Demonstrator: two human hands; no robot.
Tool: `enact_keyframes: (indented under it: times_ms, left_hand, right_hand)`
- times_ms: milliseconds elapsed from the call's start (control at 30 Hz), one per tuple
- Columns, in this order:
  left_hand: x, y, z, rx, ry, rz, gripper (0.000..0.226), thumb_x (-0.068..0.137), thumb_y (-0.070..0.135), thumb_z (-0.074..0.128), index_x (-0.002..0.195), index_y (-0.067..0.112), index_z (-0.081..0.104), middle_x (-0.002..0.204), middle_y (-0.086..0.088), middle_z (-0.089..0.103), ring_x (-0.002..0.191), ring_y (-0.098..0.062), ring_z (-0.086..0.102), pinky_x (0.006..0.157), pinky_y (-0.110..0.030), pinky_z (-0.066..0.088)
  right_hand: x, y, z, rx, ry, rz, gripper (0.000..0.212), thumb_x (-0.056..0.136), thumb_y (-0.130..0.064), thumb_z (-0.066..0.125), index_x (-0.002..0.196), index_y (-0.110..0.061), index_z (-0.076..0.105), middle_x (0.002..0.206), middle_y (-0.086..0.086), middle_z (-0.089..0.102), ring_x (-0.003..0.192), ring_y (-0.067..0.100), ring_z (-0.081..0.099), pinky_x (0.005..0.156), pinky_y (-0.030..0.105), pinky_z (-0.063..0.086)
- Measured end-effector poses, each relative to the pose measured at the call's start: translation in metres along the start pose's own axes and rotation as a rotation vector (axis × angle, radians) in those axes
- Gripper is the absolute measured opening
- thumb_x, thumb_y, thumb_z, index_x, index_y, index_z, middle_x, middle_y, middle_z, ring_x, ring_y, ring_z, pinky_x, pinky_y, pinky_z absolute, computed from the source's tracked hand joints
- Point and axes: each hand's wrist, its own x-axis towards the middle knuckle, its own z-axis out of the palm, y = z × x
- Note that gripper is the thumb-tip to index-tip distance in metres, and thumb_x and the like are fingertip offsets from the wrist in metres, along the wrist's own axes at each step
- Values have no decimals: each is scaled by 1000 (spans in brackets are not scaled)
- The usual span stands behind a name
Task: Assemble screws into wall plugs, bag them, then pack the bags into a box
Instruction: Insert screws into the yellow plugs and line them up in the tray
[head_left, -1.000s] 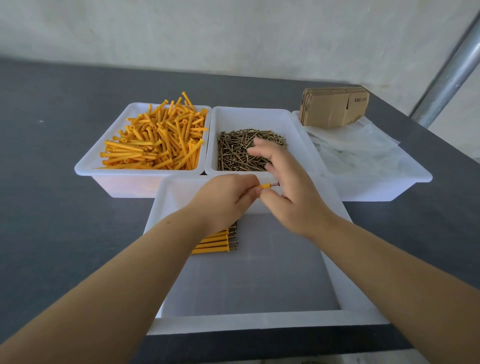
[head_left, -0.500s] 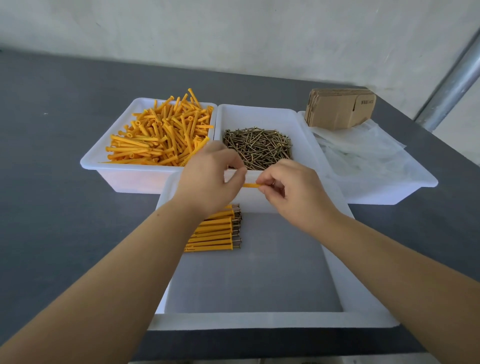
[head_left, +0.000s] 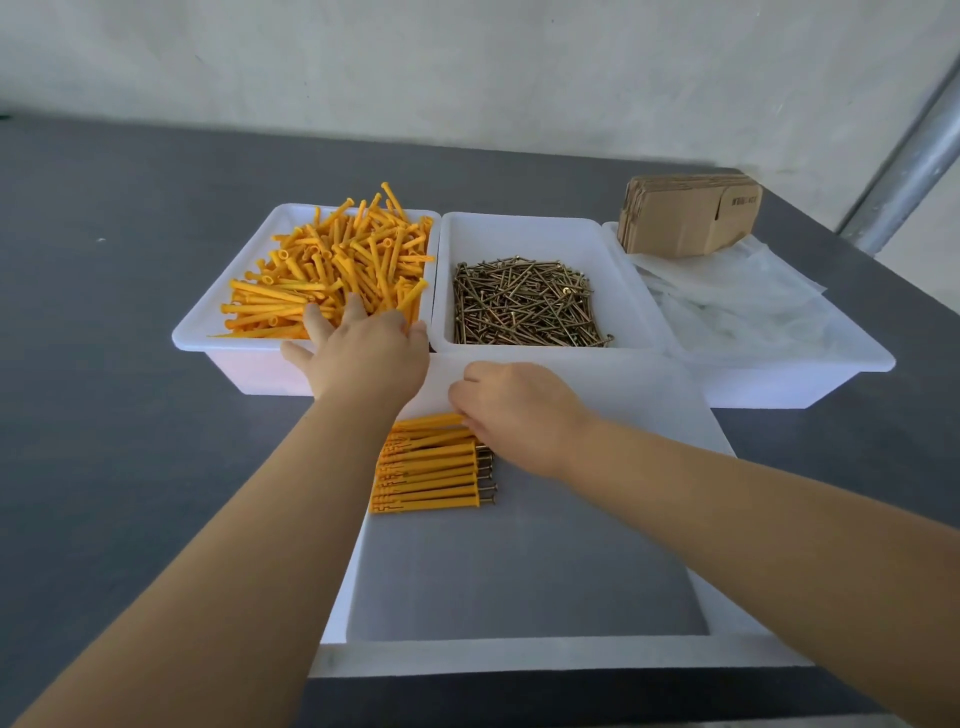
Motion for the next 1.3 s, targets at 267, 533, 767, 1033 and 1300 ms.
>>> enact_keyframes:
  times_ms: [267,533,767,1033,1300]
  left_hand:
    - [8,-1,4,70,-63,3,60,101,56,16,114,27,67,133,-3,51,138,-33,30,109,-73,3]
    - [8,0,5,57,7,86,55,102,51,21,85,21,64,99,0,57,108,-29,55,114,-67,6]
    - [7,2,6,3,50,69,49,102,46,28,78,22,63,79,3,56,109,-28,53,114,-67,7]
    - [0,-1,-3,-542,535,188,31,83,42,75,69,16,64,67,2,63,59,-13,52,53,-27,45]
    - [-14,12,1,-663,188,566,61,95,9,62,148,21,36,102,5,69,69,-4,71,74,-30,57]
  right_hand:
    - [16,82,-33,220,326,542,19,95,-27,54,104,-19,69,105,4,65,97,27,60,77,34,48]
    - [37,98,-38,126,-564,593,43,98,-23,55,138,-8,55,141,11,53,126,28,52,104,35,45]
    - [31,101,-36,273,-381,626,30,93,-9,61,121,-17,71,126,2,65,114,25,60,90,29,48]
    - [19,106,-38,239,-94,738,22,93,-12,54,104,-10,73,109,12,71,103,30,66,87,37,54]
    - [-37,74,-57,1161,196,756,19,105,-15,36,100,-21,54,75,3,76,73,14,75,72,33,50]
